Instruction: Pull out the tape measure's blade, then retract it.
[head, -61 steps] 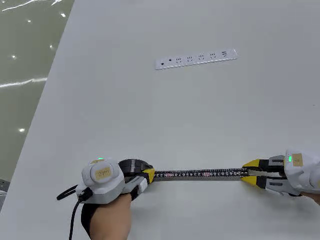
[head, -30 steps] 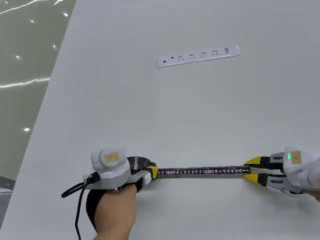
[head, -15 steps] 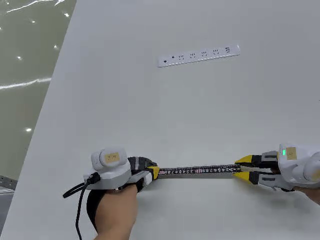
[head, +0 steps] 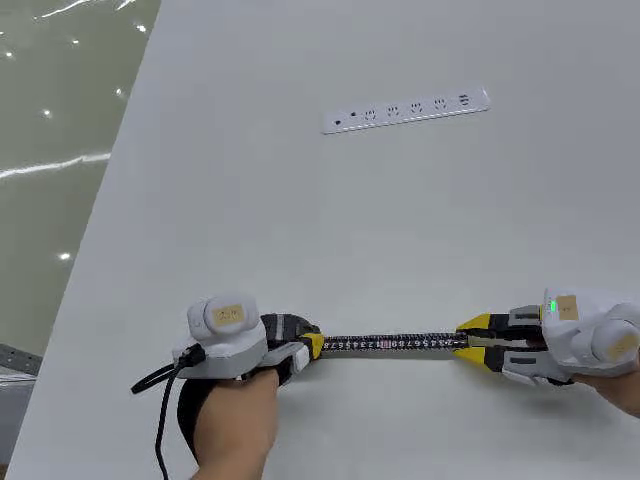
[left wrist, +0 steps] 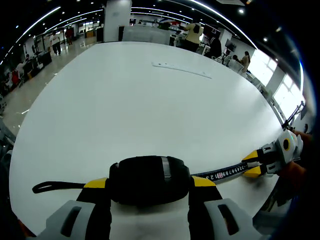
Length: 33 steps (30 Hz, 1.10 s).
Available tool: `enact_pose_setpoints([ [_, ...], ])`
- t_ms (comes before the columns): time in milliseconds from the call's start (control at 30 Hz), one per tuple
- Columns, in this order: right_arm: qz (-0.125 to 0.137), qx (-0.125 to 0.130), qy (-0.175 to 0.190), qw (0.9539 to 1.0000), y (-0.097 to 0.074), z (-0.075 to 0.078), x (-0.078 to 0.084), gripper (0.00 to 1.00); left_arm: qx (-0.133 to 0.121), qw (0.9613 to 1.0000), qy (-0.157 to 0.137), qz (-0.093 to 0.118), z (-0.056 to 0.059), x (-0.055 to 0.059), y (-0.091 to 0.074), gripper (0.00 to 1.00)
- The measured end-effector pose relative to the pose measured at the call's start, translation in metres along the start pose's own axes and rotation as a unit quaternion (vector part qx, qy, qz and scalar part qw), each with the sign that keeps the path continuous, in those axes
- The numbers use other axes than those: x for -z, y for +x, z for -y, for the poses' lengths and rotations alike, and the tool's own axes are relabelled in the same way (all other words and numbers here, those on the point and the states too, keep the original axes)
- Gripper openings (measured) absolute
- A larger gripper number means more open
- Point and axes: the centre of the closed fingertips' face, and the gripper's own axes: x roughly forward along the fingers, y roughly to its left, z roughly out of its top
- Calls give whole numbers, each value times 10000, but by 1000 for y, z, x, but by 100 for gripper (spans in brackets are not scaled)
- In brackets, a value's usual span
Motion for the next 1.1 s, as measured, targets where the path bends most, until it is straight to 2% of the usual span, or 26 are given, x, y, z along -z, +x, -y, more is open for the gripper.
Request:
enact_pose_setpoints([
  [133,41,-34,108,9999,4,0,4,13,22,10000,-12,0,0,0,0,59],
  [267,167,-67,198,9996,7,-4,-1,13,39,10000,-13,-20,0,0,1,59],
  [367,154,-82,237,9996,14,-4,0,13,34,10000,-14,-11,0,0,1,59],
  [1100,442,-325,331,9979,48,-16,-21,13,67,10000,-30,-18,-1,0,0,59],
])
